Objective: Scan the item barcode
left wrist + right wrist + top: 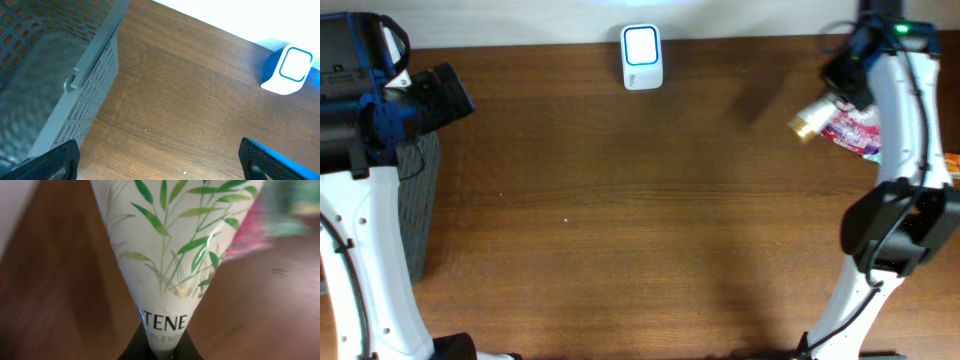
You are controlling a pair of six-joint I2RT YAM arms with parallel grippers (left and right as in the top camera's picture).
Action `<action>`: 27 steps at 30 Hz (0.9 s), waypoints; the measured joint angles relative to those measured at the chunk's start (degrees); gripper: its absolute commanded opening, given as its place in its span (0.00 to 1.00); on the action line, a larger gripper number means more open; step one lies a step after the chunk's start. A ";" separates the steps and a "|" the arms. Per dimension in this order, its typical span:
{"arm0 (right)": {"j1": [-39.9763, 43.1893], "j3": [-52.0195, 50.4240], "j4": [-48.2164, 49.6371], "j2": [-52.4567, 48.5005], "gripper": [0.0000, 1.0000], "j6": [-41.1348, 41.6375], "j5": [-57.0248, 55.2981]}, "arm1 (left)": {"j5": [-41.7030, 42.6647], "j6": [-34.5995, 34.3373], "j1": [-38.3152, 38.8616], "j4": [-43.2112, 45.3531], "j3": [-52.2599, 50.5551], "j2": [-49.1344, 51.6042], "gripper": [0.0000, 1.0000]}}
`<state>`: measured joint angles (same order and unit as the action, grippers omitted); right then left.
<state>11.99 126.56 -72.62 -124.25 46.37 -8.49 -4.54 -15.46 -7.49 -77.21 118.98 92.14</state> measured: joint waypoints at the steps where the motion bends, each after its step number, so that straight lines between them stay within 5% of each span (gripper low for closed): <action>1: 2.56 0.00 -1.60 0.00 0.07 2.71 -0.66 | -0.02 0.00 0.00 0.04 0.00 0.00 0.99; 5: 13.38 0.00 -4.81 0.00 0.09 10.60 -2.67 | -0.02 0.00 0.00 0.02 0.00 0.00 0.99; 10: 16.72 0.02 -4.74 -1.60 0.04 17.20 -2.69 | -0.02 0.00 0.00 0.02 0.00 0.00 0.99; 17: 16.92 0.00 -5.01 -5.57 0.05 12.98 -3.58 | -0.02 0.00 0.00 0.02 0.00 0.00 0.99; 20: 16.96 0.00 -7.52 -3.50 0.32 10.56 -4.15 | -0.02 0.00 0.00 0.00 0.00 0.00 0.99; 27: 13.53 0.09 -18.64 15.89 0.41 7.34 -11.06 | -0.02 0.00 0.00 0.02 0.00 0.00 0.99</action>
<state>25.52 126.65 -91.26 -108.36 53.71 -19.55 -4.56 -15.46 -7.49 -77.19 118.98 92.14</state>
